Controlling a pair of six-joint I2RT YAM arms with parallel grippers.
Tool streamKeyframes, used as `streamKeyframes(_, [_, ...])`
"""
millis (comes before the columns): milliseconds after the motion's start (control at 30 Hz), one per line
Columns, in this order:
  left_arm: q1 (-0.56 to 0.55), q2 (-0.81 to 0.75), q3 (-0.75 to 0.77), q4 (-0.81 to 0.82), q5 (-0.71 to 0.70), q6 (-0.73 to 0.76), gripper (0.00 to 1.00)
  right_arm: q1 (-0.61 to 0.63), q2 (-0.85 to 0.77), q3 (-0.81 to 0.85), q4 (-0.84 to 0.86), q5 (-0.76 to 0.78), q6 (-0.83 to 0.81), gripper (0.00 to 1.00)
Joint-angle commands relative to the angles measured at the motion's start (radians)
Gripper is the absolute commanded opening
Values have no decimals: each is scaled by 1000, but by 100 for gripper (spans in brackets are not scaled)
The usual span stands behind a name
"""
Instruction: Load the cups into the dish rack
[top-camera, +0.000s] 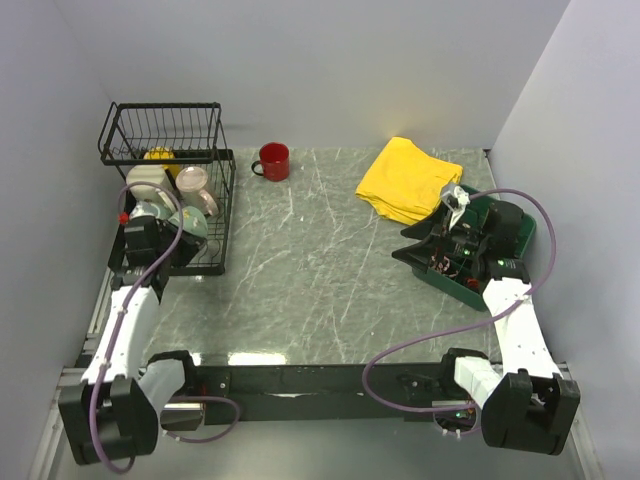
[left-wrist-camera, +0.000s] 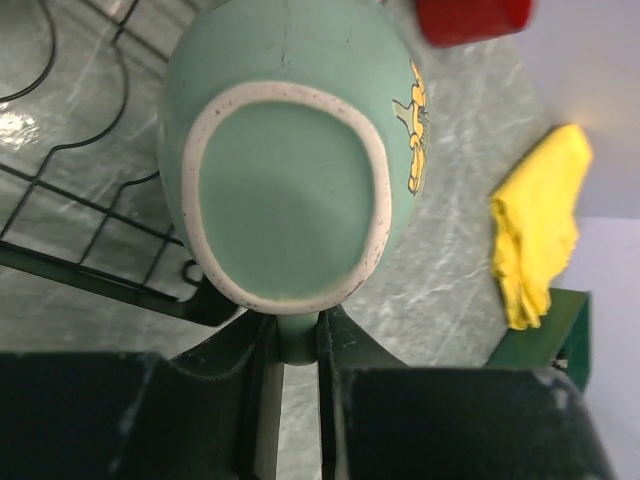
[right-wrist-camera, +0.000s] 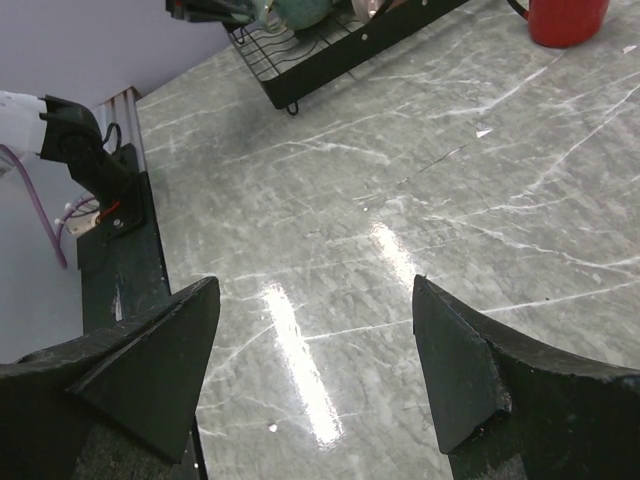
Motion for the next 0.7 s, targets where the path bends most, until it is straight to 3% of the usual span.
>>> streamKeyframes(0, [14, 94, 57, 44, 16, 103, 1, -11, -24, 26, 21, -27, 13, 84])
streamKeyframes(667, [12, 516, 251, 107, -120, 144, 1, -28, -16, 33, 14, -47, 17, 84])
